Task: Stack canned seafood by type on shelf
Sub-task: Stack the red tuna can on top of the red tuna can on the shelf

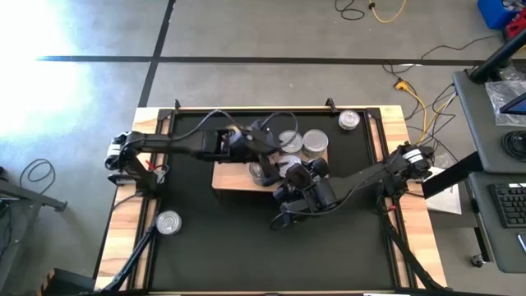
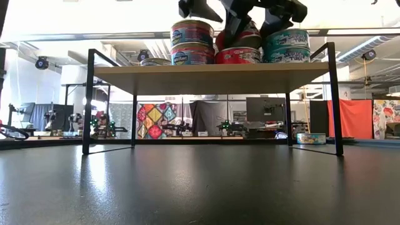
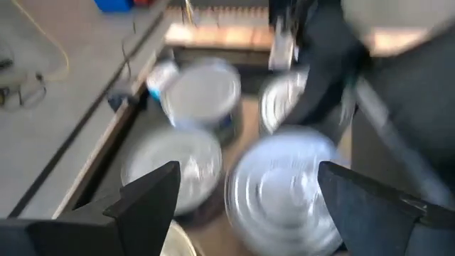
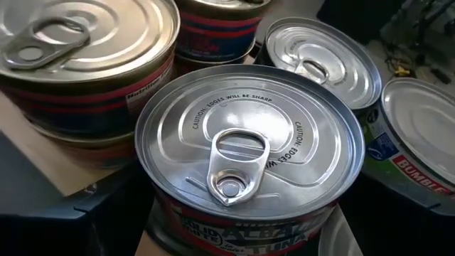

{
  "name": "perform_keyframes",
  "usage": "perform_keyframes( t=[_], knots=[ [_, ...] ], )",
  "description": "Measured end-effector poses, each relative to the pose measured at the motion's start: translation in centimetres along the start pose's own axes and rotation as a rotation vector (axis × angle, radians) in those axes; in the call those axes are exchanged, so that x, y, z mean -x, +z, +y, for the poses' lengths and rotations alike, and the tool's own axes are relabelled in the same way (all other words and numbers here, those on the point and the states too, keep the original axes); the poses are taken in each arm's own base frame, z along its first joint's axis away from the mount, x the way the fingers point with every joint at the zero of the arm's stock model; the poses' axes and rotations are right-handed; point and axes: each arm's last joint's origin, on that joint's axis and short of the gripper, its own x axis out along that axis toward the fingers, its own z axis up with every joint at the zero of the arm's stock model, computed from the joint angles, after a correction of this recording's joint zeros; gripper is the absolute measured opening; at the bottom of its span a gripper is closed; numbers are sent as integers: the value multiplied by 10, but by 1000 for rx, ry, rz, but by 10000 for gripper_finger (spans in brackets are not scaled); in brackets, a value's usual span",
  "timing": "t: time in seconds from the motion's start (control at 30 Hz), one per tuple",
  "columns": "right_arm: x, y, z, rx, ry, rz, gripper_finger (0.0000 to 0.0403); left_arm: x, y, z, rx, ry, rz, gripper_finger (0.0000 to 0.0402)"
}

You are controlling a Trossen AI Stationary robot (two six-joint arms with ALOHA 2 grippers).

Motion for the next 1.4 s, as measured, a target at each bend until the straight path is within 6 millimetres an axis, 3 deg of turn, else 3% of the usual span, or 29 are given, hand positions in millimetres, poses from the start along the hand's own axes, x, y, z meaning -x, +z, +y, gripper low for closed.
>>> perform_keyframes(
  t=[0.13,0.33,0.43,0.6,0.67,0.93,1.2,1.27,1.4],
  knots=[
    [2,0,0,6,19,26,379,-8,-10,2,-24,-6,88,312],
    [2,0,1,13,40,54,381,-10,-6,-1,-74,-62,36,291],
    [4,1,2,1,50,57,381,-9,-1,-2,-68,-141,3,226],
    [7,6,4,-31,82,61,381,-8,-1,-3,-64,-175,2,60],
    [7,7,5,-30,87,62,381,-8,-1,-3,-62,-181,0,16],
    [7,7,5,-37,90,62,383,-3,-3,-9,-91,-242,28,7],
    [7,7,5,-41,82,47,397,38,10,2,-133,-362,-160,0],
    [7,7,5,-40,83,46,397,37,5,10,-103,-366,-221,0],
    [7,8,6,-36,85,43,399,14,-25,12,-75,-350,-253,0]
  ],
)
